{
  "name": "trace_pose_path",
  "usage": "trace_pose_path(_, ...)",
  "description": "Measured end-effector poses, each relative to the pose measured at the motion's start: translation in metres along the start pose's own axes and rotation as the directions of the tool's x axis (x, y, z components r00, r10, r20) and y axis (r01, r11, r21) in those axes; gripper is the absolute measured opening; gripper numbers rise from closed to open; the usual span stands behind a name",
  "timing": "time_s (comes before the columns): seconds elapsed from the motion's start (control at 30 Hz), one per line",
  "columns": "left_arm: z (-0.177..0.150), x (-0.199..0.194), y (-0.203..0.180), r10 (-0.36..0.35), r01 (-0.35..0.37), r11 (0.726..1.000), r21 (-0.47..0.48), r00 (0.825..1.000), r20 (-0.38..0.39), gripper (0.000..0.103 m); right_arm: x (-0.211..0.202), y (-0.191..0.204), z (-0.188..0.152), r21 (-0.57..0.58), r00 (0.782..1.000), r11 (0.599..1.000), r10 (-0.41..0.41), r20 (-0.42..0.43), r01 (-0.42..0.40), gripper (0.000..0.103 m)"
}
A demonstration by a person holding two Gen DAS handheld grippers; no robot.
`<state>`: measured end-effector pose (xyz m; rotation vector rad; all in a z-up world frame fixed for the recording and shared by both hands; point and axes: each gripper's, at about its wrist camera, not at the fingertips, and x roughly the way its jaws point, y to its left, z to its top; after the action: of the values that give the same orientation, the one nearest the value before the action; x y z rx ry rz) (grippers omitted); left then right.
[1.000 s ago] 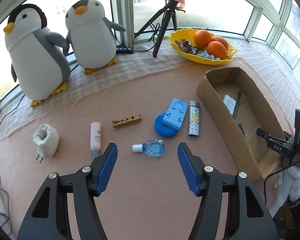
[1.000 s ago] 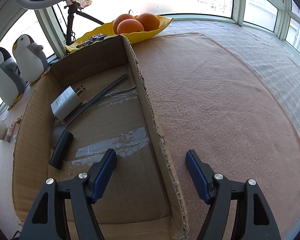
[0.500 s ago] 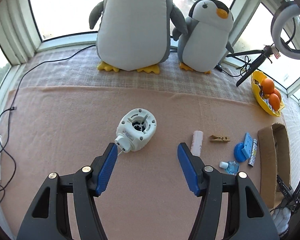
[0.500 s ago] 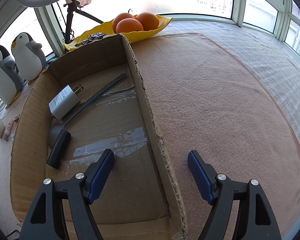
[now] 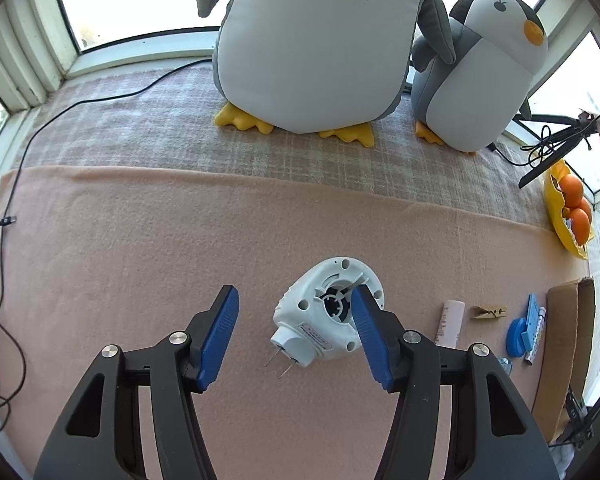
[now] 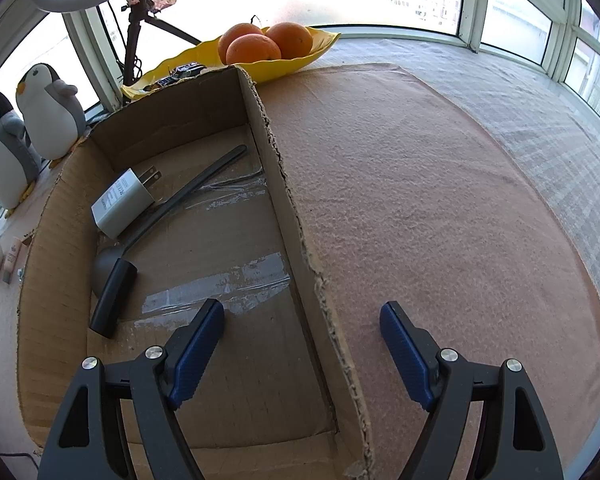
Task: Organize rigid objects
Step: 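Move the left gripper to the white plug-in device and close on it, then lift the white plug-in device with the left gripper toward the box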
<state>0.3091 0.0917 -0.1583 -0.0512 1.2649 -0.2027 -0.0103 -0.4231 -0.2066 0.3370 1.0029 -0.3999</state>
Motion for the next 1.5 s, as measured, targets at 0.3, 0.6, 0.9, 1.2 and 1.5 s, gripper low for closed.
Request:
trace_pose_path(0.3, -0.001, 0.017, 0.001, -0.005, 0.005, 1.0, 0.01, 0.999, -0.034, 0.049, 0.0, 0.001, 0.001, -0.001, 1.0, 1.0, -0.01, -0.004, 0.01, 0.078)
trace_pose_path(0.6, -0.003, 0.021, 0.0, -0.044, 0.044, 0.999, -0.002, 0.998, -0.038, 0.047, 0.001, 0.001, 0.001, 0.001, 1.0, 1.0, -0.009, -0.003, 0.009, 0.079)
trace_pose_path(0.9, -0.007, 0.016, 0.005, -0.087, 0.086, 0.995, -0.045, 0.996, -0.007, 0.036, 0.001, -0.001, 0.002, 0.004, 1.0, 1.0, -0.009, -0.001, 0.009, 0.08)
trace_pose_path(1.2, -0.016, 0.011, 0.014, -0.119, 0.12, 0.99, -0.078, 0.993, 0.026, 0.035, 0.001, -0.001, 0.001, 0.004, 1.0, 1.0, -0.012, 0.001, 0.012, 0.08)
trace_pose_path(1.5, -0.025, 0.005, 0.031, -0.182, 0.189, 0.971, -0.147, 0.981, 0.061, 0.033, 0.001, -0.002, 0.0, 0.002, 1.0, 1.0, -0.015, 0.003, 0.015, 0.08)
